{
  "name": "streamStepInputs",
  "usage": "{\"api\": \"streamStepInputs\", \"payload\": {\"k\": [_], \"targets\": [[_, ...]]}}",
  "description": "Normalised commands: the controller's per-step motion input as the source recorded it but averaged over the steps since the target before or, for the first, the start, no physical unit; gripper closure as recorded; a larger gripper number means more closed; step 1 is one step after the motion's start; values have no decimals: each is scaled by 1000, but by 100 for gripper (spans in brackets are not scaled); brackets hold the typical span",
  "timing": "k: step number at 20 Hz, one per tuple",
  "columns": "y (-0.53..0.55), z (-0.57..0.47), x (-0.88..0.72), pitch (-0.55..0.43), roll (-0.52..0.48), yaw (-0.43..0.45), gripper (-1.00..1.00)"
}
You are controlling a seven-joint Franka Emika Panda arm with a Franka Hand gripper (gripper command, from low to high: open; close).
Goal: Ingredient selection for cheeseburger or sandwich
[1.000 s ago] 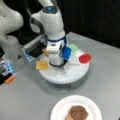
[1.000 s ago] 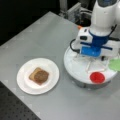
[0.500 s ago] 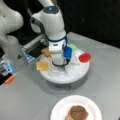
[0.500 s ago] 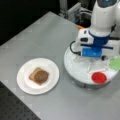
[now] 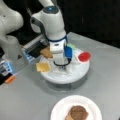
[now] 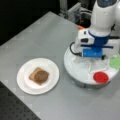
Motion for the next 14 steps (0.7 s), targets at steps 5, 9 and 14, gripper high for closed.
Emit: {"api": "streamStepInputs", "payload": {"k": [5, 9, 14], "targets": [[74, -55, 129, 84, -81, 515, -100], [113, -37, 244, 82, -71, 599, -100], [160, -51, 314, 81, -45, 510, -100]]}}
